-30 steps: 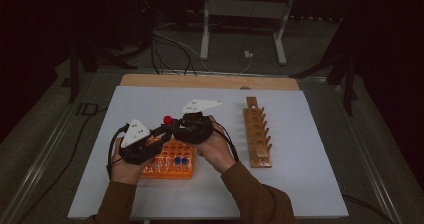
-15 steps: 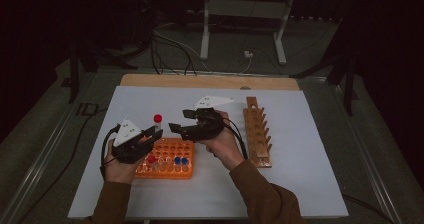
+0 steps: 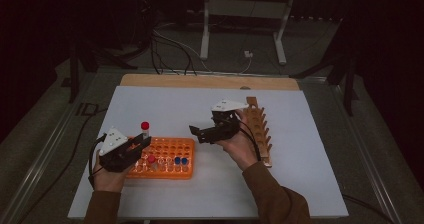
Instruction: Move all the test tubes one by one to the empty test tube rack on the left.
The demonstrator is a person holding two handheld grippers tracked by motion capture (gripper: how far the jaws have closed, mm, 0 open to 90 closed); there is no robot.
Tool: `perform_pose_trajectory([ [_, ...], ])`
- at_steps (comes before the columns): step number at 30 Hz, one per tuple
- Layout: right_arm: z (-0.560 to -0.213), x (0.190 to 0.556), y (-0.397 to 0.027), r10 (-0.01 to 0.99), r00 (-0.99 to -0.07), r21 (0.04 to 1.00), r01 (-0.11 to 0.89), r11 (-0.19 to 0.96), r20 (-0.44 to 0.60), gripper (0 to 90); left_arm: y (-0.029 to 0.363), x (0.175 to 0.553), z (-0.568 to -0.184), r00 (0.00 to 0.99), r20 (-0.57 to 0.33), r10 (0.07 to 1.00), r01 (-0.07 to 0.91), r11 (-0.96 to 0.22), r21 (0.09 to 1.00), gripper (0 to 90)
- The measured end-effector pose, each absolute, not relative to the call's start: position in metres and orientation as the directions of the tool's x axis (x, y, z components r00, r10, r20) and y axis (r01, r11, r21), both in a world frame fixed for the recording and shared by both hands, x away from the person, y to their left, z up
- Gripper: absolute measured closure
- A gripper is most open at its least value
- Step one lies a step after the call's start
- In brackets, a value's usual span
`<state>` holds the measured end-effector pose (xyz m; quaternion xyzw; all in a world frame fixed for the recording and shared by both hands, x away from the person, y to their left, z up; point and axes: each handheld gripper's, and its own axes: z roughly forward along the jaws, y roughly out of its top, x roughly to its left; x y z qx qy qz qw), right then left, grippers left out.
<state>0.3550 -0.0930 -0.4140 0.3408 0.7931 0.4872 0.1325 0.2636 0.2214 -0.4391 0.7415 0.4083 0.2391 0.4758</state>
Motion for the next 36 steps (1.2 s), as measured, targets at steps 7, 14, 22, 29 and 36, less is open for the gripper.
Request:
perform_pose_trajectory([
  [7,-0.417,0.357,-0.116,0.709,-0.699,0.868,0.407,0.284,0.096,0.1,0.226,0.257,-0.442,0.546,-0.042,0.836,0.377,-0.201,0.904,74.9],
  [14,-0.419,0.357,-0.134,0.743,-0.665,0.87,0.405,0.28,0.071,0.1,0.228,0.251,-0.444,0.542,-0.049,0.839,0.377,-0.19,0.907,74.8],
  [22,-0.422,0.357,-0.151,0.789,-0.613,0.877,0.399,0.266,0.04,0.1,0.228,0.246,-0.446,0.543,-0.06,0.838,0.377,-0.179,0.909,74.8],
  [29,-0.425,0.356,-0.164,0.807,-0.59,0.879,0.405,0.252,0.04,0.1,0.228,0.239,-0.447,0.549,-0.069,0.833,0.373,-0.17,0.912,74.8],
  [36,-0.426,0.353,-0.173,0.813,-0.58,0.882,0.406,0.241,0.045,0.1,0.227,0.234,-0.451,0.558,-0.075,0.826,0.378,-0.172,0.91,74.8],
])
